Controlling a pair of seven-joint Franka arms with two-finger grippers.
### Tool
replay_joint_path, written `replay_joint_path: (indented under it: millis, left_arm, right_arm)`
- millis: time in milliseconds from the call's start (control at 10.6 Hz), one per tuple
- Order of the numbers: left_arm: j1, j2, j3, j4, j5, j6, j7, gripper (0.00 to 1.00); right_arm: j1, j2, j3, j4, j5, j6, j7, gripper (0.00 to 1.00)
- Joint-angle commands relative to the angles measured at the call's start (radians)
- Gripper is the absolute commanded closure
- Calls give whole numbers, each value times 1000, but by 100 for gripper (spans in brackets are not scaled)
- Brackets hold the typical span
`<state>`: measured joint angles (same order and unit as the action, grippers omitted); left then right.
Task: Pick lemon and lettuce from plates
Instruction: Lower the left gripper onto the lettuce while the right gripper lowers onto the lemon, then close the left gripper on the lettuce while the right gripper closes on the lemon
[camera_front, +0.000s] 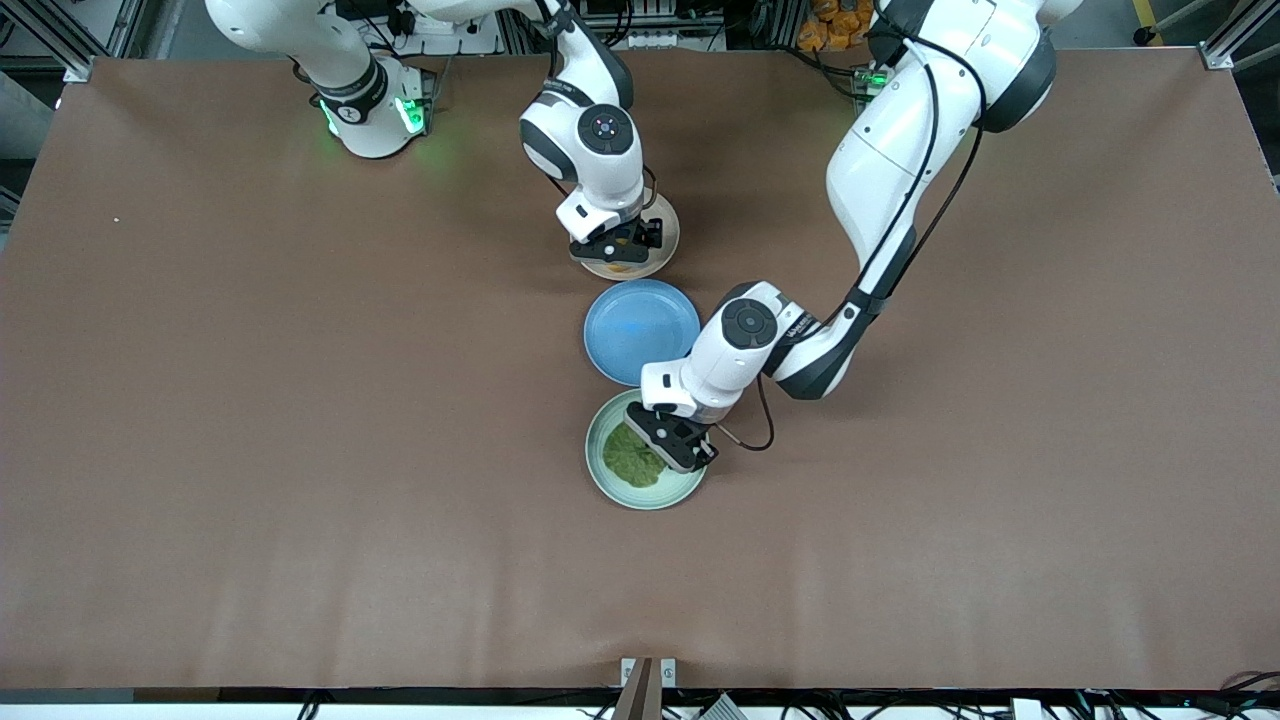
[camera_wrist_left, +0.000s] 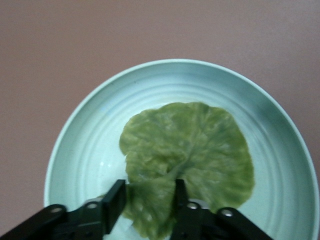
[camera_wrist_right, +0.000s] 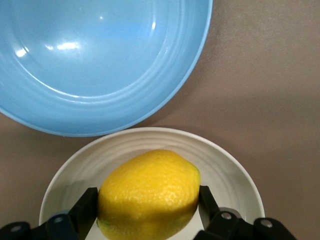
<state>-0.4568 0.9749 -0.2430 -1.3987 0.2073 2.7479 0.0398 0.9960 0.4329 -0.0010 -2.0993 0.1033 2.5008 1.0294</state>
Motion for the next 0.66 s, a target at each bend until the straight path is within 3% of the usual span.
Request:
replay_joint_path:
  millis: [0, 94, 376, 564]
  left_arm:
    - [-6, 21, 13, 20, 24, 10, 9, 77]
    - [-5, 19, 13, 20, 24, 10, 9, 86]
    - [4, 5, 13, 18, 18, 10, 5, 100]
    - [6, -1, 13, 18, 15, 9, 2, 100]
  right_arm:
    - [3, 6, -11, 16, 1, -8, 17, 100]
    - [-2, -15, -14, 16, 1, -17, 12, 100]
    - [-10, -84, -59, 50, -1, -181, -24, 100]
    - [-20, -109, -88, 94, -1, -305, -70, 100]
